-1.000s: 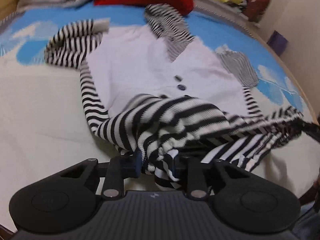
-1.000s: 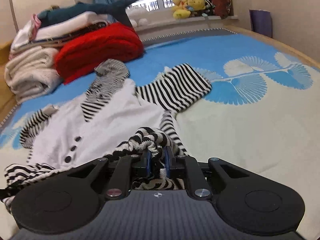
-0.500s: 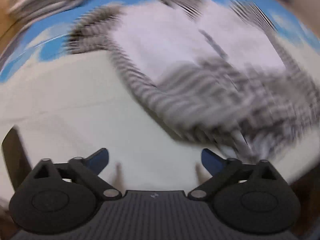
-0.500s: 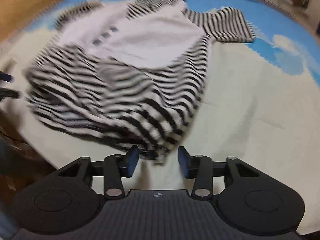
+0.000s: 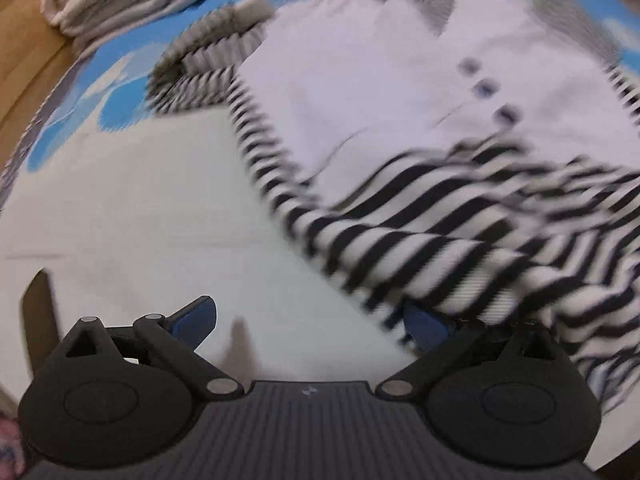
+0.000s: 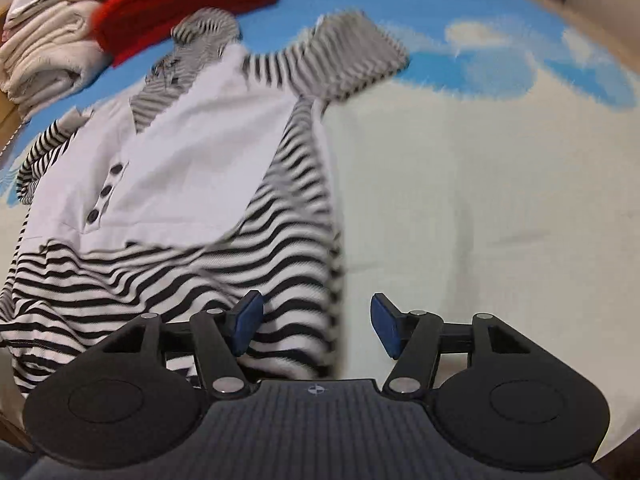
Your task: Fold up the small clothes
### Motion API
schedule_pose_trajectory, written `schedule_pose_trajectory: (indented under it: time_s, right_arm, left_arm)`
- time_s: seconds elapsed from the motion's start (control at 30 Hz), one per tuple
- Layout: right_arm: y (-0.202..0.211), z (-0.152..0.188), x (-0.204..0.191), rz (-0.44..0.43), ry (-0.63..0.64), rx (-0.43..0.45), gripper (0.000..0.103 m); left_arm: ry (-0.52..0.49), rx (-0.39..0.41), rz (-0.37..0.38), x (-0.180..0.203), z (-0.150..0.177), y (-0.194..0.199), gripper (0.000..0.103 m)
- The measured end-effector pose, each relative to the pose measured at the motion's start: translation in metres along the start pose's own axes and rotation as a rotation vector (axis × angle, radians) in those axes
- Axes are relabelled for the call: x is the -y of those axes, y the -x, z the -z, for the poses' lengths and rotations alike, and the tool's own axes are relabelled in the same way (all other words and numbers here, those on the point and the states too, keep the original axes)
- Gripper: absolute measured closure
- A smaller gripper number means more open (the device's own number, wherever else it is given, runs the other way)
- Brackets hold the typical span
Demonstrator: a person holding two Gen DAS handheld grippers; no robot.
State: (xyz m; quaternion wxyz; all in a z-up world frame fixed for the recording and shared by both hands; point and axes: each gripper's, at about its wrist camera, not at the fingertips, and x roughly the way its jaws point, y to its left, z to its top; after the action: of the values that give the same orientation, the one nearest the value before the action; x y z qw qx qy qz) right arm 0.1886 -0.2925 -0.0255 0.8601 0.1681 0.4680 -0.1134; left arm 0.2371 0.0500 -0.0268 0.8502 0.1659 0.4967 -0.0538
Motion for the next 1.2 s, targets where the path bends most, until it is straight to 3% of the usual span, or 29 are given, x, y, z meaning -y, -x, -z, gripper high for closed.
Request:
schedule_pose_trajectory:
  time_s: [0.03, 0.07, 0.1, 0.2, 0.23, 0.33, 0.53, 0.6, 0.63, 0.67, 0.73, 0.8, 0.83, 0.87, 1.0, 1.13, 1.2]
  right_arm:
    - [-0.004, 0.004, -0.003, -0.008, 0.009, -0.024, 0.059]
    - [-0.009, 0.007, -0.008, 0.006, 0.043, -0.048, 0.093]
    - [-0.01, 0.008, -0.012, 0.054, 0.088, -0.04, 0.098]
    - [0.004, 0.007, -0.016, 0.222, 0.12, 0.101, 0.098]
    - [0.006, 0.006, -0.015, 0.234, 0.125, 0.116, 0.098]
    - [-0.002, 0.008, -0.014, 0.231, 0.108, 0.078, 0.098]
    - [-0.016, 0.014, -0.037, 0.267, 0.219, 0.038, 0.097]
    - [-0.019, 0.011, -0.036, 0.264, 0.215, 0.028, 0.097]
    - [-0.021, 0.009, -0.037, 0.265, 0.217, 0.026, 0.097]
    - [-0.023, 0.008, -0.037, 0.264, 0.22, 0.024, 0.097]
    - [-0.021, 0.007, -0.034, 0.276, 0.222, 0.035, 0.097]
    - [-0.017, 0.007, -0.03, 0.29, 0.223, 0.055, 0.098]
    - [-0.015, 0.007, -0.027, 0.289, 0.218, 0.058, 0.098]
    - [-0.015, 0.007, -0.024, 0.286, 0.212, 0.057, 0.098]
    - [-0.015, 0.008, -0.021, 0.283, 0.208, 0.056, 0.097]
    - [-0.016, 0.008, -0.028, 0.296, 0.218, 0.056, 0.097]
    - [-0.018, 0.009, -0.031, 0.31, 0.226, 0.055, 0.097]
  left_arm:
    - [0.02, 0.016, 0.027, 0.003, -0.003, 0.003, 0.002]
    - [0.05, 0.029, 0.05, 0.002, -0.005, 0.008, 0.002]
    - [0.087, 0.045, 0.078, 0.001, -0.006, 0.013, 0.002]
    - [0.204, 0.098, 0.173, -0.003, -0.015, 0.02, 0.0]
    - [0.232, 0.111, 0.198, -0.003, -0.018, 0.019, 0.0]
    - [0.256, 0.08, 0.217, 0.003, -0.029, 0.011, 0.0]
    - [0.267, -0.042, 0.279, 0.019, -0.037, -0.015, 0.003]
    - [0.229, -0.053, 0.309, 0.024, -0.037, -0.013, 0.038]
    - [0.215, -0.047, 0.316, 0.022, -0.038, -0.014, 0.069]
    - [0.205, -0.024, 0.281, 0.02, -0.037, -0.003, 0.089]
    - [0.224, 0.064, 0.291, 0.004, -0.033, 0.027, 0.095]
    - [0.242, 0.19, 0.357, -0.018, -0.026, 0.058, 0.097]
    - [0.234, 0.215, 0.35, -0.026, -0.023, 0.063, 0.096]
    - [0.236, 0.199, 0.334, -0.032, -0.021, 0.057, 0.095]
    - [0.305, -0.023, 0.295, -0.038, -0.01, 0.006, 0.095]
    - [0.286, 0.032, 0.261, -0.037, -0.009, 0.016, 0.095]
    - [0.346, 0.102, 0.313, -0.047, -0.006, 0.034, 0.096]
